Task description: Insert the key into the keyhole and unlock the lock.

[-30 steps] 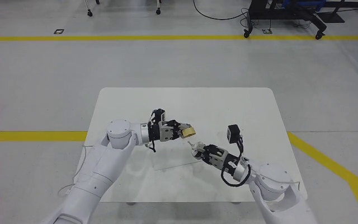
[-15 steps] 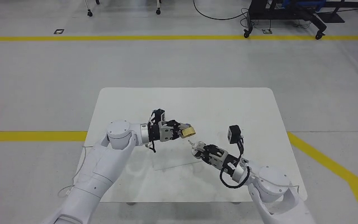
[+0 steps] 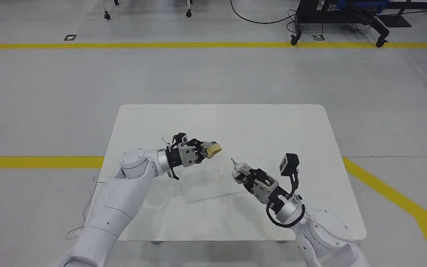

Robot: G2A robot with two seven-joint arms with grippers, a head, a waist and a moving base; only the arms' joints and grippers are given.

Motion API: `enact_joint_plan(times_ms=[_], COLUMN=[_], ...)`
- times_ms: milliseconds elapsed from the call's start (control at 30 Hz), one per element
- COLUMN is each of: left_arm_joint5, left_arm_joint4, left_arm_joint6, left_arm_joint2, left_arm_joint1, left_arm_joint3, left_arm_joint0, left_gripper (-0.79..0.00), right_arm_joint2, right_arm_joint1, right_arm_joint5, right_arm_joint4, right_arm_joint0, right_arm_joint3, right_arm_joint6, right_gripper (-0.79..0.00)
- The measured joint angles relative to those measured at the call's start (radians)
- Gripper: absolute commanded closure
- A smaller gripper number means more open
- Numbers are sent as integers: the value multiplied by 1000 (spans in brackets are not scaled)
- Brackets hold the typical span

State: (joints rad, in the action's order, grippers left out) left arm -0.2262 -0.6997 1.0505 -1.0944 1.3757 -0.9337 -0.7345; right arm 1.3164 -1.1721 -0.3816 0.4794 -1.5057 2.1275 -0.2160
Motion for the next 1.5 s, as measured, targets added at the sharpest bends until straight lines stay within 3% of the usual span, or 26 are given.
enact_joint_plan(times_ms=[133, 333, 967, 1100, 1500], left_arm_joint5=[-16, -60, -59, -66, -149], left_arm_joint4=[-68, -128, -126, -124, -62], left_arm_joint6=[6, 25, 24, 1, -63], left_arm_joint2=[43, 75, 74, 74, 82], left_arm_joint1=[26, 47, 46, 46, 35], left_arm_joint3=[64, 118, 117, 100, 35], left_arm_joint0=[42, 73, 72, 57, 39], left_gripper=[0, 0, 0, 0, 0], right_arm_joint2=[-58, -113, -115, -128, -204], right_arm_joint1=[-18, -31, -32, -31, -45], right_arm_joint5=[-59, -161, -185, -188, -412], right_arm_joint4=[11, 11, 15, -43, -143], right_arm_joint0=[33, 57, 59, 59, 89], right_arm_joint3=[16, 63, 73, 87, 150], right_arm_joint6=[191, 309, 311, 314, 395], right_gripper=[0, 0, 0, 0, 0])
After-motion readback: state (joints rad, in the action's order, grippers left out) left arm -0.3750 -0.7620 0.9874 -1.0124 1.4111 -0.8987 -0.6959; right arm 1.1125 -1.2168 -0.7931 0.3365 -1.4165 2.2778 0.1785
